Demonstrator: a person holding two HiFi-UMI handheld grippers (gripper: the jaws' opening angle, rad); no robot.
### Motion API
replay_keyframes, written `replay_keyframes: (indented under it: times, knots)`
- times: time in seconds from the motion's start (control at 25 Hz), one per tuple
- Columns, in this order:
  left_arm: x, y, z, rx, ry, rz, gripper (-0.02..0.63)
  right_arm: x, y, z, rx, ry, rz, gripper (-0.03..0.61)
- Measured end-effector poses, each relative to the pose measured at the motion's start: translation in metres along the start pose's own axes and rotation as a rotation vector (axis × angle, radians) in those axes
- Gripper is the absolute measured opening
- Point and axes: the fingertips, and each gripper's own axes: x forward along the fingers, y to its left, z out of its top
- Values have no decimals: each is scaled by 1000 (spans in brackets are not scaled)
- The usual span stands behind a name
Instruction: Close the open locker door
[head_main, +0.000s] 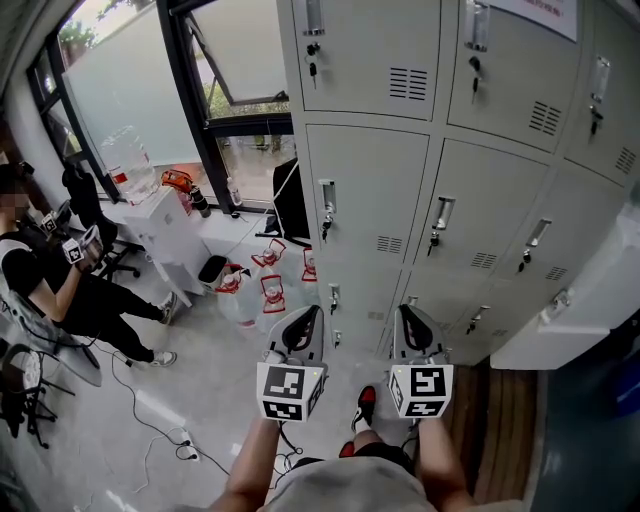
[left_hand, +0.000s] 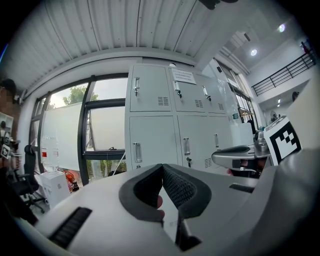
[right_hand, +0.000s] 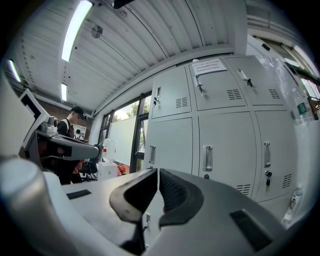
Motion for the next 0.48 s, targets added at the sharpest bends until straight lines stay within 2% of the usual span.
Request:
replay_keyframes:
  times: [0.48]
  knots:
    - [-2,-3,-2,-3,2,2,23,-1,1,1,-2,-4,10,25]
